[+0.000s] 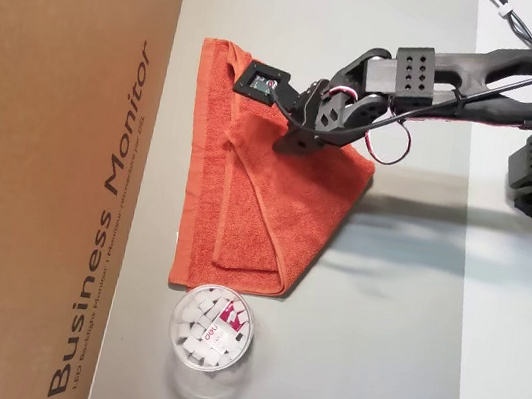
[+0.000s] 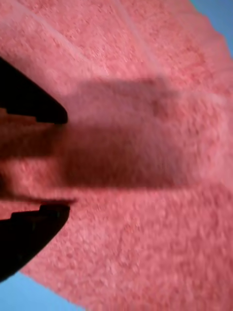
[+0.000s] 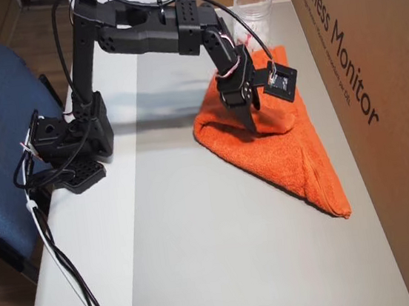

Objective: Fold the blanket.

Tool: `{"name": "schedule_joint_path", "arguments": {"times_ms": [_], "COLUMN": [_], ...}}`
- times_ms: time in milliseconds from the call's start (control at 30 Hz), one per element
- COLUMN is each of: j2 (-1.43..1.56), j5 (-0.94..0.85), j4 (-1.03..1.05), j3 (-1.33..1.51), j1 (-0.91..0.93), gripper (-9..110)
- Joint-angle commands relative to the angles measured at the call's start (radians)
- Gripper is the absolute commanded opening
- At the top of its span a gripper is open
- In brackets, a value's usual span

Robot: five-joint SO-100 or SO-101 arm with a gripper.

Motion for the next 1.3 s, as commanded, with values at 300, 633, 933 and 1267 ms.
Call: {"name": "schedule_joint_path", "arguments": {"times_ms": [300,633,933,1267], "j2": [-0.005,-0.052,-0.064,-0.041], "j5": [0.015,0.017,0.074,0.072], "j4": [-0.011,-0.015,-0.078,-0.077], "j3": [-0.037,-0.048,-0.029,-0.037], "j1": [-0.009,-0.052,-0.052,-0.046], "gripper": [17,17,11,0]}}
